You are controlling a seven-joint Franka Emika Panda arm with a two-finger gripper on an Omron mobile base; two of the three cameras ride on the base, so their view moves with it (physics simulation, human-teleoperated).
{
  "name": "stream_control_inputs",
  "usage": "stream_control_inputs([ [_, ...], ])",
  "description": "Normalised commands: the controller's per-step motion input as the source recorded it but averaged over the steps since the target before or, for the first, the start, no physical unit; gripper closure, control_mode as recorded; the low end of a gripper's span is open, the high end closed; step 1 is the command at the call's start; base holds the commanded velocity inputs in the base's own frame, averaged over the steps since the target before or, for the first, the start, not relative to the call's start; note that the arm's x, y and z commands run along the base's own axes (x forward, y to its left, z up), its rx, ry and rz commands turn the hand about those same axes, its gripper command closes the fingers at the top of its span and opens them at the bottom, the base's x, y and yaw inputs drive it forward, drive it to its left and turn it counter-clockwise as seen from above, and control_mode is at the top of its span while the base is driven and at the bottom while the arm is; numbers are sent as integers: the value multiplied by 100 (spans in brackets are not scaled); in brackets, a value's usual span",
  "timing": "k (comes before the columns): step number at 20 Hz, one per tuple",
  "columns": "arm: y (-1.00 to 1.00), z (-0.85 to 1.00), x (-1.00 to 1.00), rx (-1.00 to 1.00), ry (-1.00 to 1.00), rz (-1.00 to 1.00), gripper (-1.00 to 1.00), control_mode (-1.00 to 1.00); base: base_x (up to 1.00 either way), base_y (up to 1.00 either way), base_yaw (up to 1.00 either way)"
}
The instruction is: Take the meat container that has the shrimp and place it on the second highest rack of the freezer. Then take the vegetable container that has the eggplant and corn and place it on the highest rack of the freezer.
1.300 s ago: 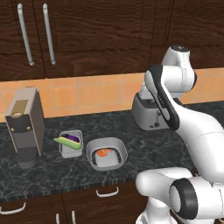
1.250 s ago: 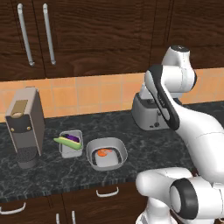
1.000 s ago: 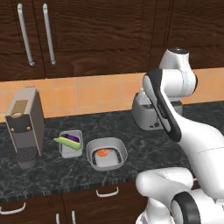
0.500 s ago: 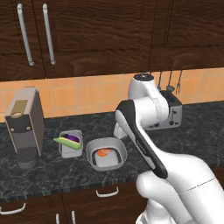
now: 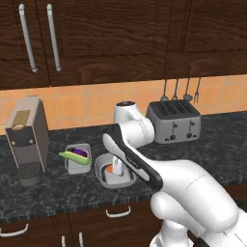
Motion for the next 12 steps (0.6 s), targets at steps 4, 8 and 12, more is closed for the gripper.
stream_control_inputs([
  [4,24,-86,65,-15,15,21,-100,-100,0,0,0],
  [8,11,-74,27,-12,-1,16,-100,-100,0,0,0],
  [12,0,-54,4,-1,-14,8,-100,-100,0,0,0],
])
